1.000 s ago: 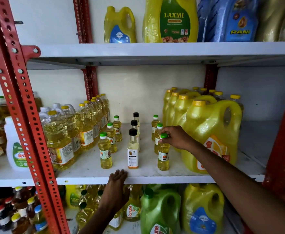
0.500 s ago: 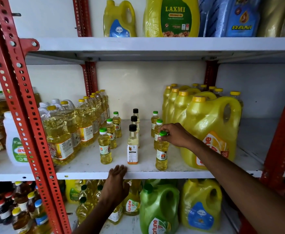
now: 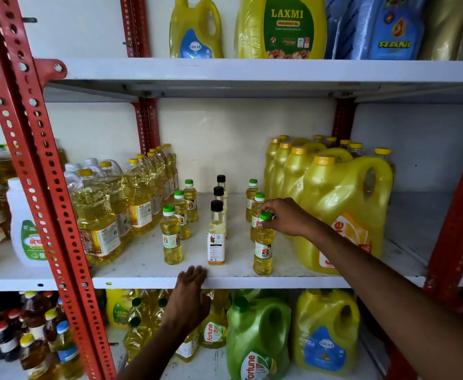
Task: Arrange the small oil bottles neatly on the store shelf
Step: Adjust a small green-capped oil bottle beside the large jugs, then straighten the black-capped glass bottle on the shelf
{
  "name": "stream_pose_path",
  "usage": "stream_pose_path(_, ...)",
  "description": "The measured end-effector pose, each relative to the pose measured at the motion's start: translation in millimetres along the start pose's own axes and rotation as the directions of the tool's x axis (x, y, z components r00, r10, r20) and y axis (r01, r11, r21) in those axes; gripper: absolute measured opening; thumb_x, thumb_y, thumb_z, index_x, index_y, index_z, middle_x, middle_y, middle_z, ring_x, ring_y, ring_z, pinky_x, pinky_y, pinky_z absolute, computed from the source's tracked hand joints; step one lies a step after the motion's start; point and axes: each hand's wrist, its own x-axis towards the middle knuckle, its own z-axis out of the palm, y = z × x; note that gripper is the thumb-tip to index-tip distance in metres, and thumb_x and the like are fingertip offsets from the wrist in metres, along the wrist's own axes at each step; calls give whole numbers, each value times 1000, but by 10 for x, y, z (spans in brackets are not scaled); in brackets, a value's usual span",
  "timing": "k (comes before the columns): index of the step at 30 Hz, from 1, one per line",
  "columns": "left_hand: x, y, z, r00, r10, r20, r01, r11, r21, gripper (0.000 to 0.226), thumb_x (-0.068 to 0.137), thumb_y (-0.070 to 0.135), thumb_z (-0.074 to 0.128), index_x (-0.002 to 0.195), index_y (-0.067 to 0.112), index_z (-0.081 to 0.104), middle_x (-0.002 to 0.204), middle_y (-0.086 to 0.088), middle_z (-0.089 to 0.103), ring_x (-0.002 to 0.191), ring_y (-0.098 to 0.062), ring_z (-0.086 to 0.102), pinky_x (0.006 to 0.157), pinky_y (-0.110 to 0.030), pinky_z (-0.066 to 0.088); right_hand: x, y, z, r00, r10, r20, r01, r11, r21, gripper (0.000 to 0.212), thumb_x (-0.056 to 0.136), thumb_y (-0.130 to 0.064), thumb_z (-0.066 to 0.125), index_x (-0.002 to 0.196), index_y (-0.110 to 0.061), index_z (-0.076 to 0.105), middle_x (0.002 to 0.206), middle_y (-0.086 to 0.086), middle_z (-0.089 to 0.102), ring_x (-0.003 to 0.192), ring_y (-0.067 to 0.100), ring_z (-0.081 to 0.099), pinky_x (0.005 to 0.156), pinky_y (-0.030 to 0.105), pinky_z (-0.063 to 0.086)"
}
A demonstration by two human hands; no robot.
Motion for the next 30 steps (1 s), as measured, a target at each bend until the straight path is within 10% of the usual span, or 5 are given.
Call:
stream_pose_path(9, -9, -155, -178, 998, 67, -15, -67, 998, 21, 67, 85, 29, 61, 143, 13, 31, 153, -6, 35, 144, -21, 22, 114, -30, 9, 168, -125, 2, 992, -41, -121, 19, 985, -173, 59, 73, -49, 72, 121, -20, 59, 116, 12, 68, 110, 28, 60, 90, 40, 52)
stream_pose_path(16, -100, -296, -336, 998, 65, 10, -65, 998, -24, 62, 88, 21, 57, 144, 15, 30, 153, -3, 34, 144, -18, 21, 113, -25, 9, 535, -741, 359, 965, -253, 66, 258, 962, -90, 49, 87, -13, 61, 135, -20, 50, 144, 8, 51, 132, 26, 46, 109, 35, 38)
stream_pose_path(21, -86, -281, -341, 999, 27, -21, -29, 996, -89, 63, 84, 15, 58, 142, 15, 35, 151, -4, 37, 144, -17, 23, 112, -24, 7, 742, -804, 415, 977, -176, 120, 185, 980, -70, 37, 86, 0, 58, 120, -13, 64, 129, 11, 63, 119, 26, 57, 96, 27, 42)
stream_pose_path(30, -75, -309, -305, 1000, 25, -9, -26, 995, -92, 62, 86, 19, 55, 143, 16, 32, 153, -2, 35, 144, -17, 20, 112, -23, 9, 772, -807, 529, 996, -87, -36, 88, 996, 29, 30, 74, -33, 78, 94, -12, 74, 97, 12, 73, 80, 15, 62, 58, 17, 38)
